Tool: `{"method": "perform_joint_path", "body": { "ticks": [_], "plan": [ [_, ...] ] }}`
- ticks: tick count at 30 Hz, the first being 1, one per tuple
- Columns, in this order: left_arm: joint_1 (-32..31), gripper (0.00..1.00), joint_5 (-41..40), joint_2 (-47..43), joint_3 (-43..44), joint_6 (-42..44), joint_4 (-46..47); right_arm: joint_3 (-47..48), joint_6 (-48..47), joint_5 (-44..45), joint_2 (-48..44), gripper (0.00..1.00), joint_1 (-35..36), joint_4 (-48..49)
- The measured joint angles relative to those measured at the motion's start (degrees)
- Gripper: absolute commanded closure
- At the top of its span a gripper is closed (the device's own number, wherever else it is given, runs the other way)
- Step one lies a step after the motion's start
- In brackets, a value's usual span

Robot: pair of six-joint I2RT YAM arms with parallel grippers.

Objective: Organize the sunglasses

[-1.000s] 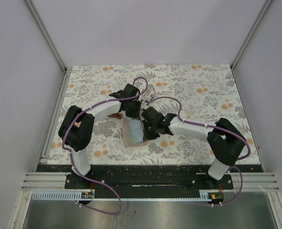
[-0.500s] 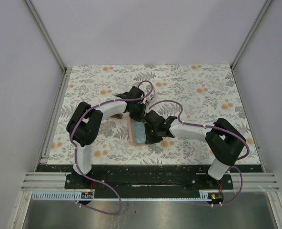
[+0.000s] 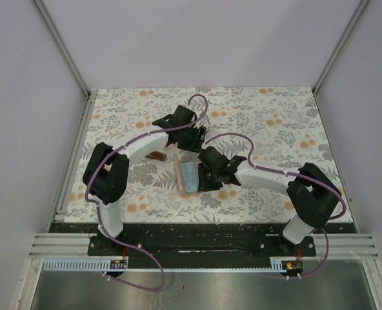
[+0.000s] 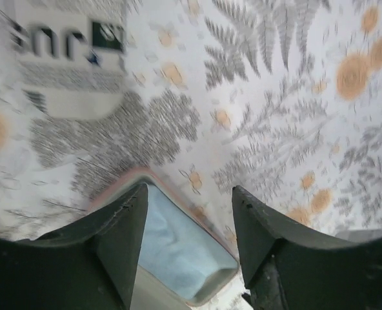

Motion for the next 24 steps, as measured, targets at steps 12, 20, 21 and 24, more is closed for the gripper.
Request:
{"method": "perform_joint_path", "body": {
  "ticks": [12,20,21,24],
  "plan": [
    [6.91,0.01,-11.30,-18.47,-9.07,-10.80,2.03,-2.16,-1.22,-1.57,-7.56,0.54,-3.10,0.85],
    [16.44,0.02,-25.20,-28.28,-23.63,-32.48,0.39,-4.94,-2.91,-1.42,-18.45,0.54,-5.46,1.40],
    [16.41,0.03,-25.81,-27.76,-24.00,-35.04,-0.28,-5.51,-3.04,-1.42,-19.30,0.54,-5.70,1.40],
    [16.41,0.05,-26.62,-25.03,-23.87,-41.66,-1.70,-7.54,-3.43,-1.46,-21.16,0.54,-6.47,1.40]
  ]
}}
